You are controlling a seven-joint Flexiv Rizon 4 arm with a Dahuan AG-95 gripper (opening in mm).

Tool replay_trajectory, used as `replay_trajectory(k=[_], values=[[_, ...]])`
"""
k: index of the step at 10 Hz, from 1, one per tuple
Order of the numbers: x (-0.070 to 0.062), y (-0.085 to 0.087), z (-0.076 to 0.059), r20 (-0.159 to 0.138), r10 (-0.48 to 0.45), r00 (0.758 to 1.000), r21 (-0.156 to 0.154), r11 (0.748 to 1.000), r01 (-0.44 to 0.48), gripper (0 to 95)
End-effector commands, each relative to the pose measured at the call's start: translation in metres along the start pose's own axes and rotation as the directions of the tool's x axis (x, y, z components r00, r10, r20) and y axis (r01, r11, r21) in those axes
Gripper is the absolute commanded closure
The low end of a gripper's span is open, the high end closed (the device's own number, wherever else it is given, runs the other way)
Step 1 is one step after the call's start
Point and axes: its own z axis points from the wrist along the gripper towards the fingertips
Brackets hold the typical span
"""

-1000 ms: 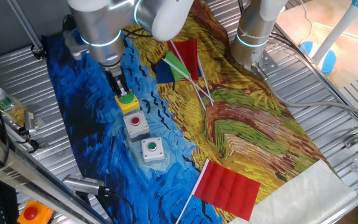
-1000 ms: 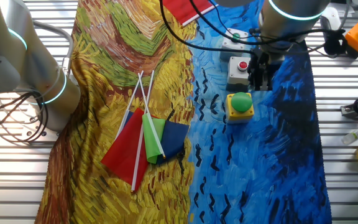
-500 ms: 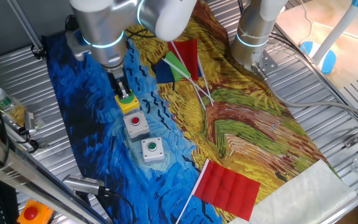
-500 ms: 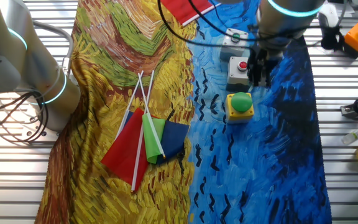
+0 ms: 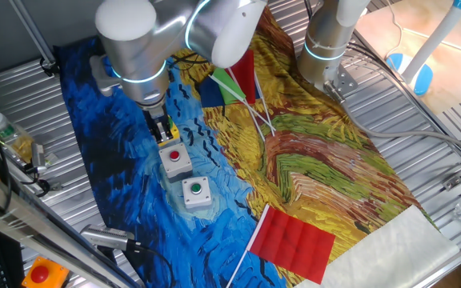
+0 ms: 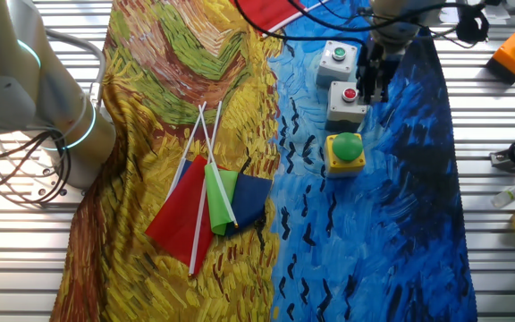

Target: Press three buttons from left to right in sequence

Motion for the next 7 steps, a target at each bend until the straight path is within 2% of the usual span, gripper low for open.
replay_trajectory(k=[1, 7], values=[[0.0013, -0.0004, -0.0010, 0.000, 0.000, 1.000, -0.002, 1.000, 0.000, 95.0], [0.0013, -0.0004, -0.0010, -0.004, 0.020, 1.000, 0.001, 1.000, -0.020, 95.0]])
